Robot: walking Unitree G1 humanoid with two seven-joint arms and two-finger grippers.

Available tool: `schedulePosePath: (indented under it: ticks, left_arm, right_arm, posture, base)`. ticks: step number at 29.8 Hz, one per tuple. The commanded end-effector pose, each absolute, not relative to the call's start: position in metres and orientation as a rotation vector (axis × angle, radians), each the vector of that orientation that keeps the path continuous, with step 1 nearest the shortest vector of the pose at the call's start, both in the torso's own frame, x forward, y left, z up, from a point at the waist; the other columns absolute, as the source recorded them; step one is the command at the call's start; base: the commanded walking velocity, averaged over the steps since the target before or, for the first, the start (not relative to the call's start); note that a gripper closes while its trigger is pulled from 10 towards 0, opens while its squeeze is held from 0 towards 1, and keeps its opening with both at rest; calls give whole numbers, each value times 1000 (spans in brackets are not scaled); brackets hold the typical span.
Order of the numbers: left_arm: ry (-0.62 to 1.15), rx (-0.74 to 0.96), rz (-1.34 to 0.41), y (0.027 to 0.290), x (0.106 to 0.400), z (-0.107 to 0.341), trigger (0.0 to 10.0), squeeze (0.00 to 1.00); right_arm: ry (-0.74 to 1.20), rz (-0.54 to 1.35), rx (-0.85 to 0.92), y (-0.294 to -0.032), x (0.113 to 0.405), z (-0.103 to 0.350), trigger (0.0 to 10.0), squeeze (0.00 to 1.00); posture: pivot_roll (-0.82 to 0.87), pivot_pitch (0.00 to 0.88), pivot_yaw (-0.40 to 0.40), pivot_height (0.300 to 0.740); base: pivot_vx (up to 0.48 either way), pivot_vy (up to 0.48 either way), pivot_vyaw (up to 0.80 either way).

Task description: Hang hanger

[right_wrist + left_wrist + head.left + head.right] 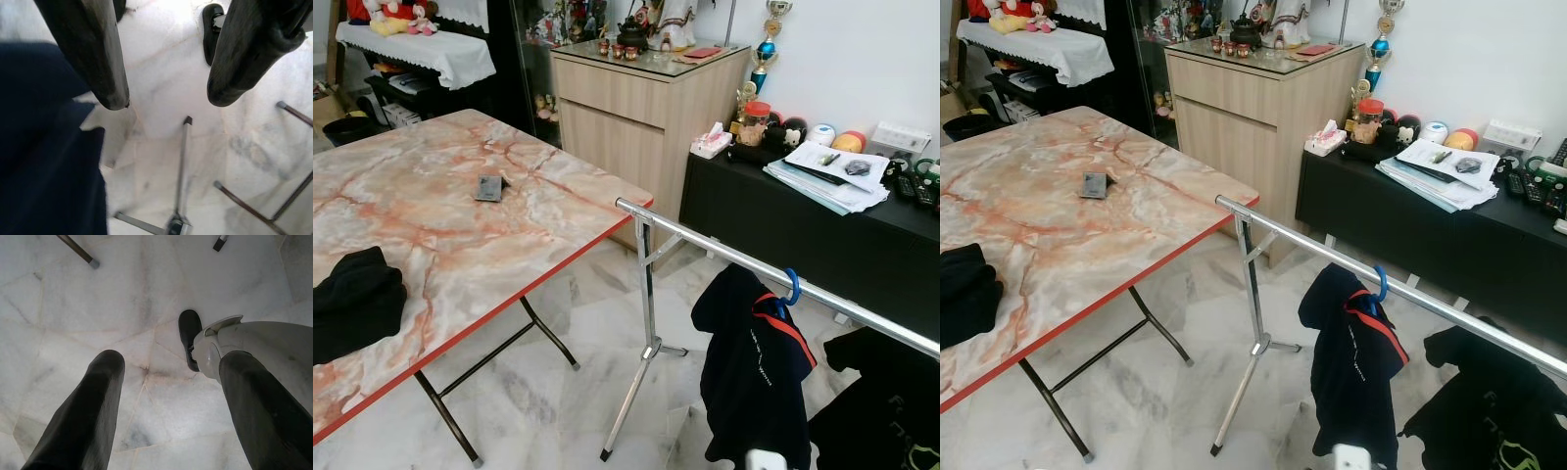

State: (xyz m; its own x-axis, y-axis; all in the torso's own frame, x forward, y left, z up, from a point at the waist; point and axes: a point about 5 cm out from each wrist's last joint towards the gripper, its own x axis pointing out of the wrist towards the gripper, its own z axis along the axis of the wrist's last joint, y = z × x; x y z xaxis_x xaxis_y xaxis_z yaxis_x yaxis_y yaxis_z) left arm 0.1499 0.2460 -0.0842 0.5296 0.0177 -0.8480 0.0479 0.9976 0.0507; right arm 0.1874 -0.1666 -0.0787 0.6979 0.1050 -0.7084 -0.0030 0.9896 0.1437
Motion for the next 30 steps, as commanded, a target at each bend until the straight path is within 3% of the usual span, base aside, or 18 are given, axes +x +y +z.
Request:
schedulePosePath:
  ticks: [1, 14, 19, 30]
  left_arm:
    - [1022, 81, -17, 249, 147, -85, 10000, 0]
    - [1019, 74, -10, 249, 147, -85, 10000, 0]
    - [1018, 72, -10, 248, 147, -85, 10000, 0]
    - [1014, 71, -8, 249, 149, -84, 10000, 0]
  right_arm:
    - [766, 76, 106, -167, 192, -75, 10000, 0]
    - [241, 140, 130, -170, 261, -6, 10000, 0]
    - [146, 106, 105, -176, 264, 7, 10000, 0]
    - [-21, -177, 71, -206, 257, 36, 10000, 0]
  posture:
    - [31, 0, 32, 740]
    - [26, 0, 13, 740]
    - [24, 0, 8, 740]
    - [22, 0, 10, 740]
  base:
    - [0, 0, 0]
    - [0, 0, 0]
    - [0, 0, 0]
    - [0, 0, 0]
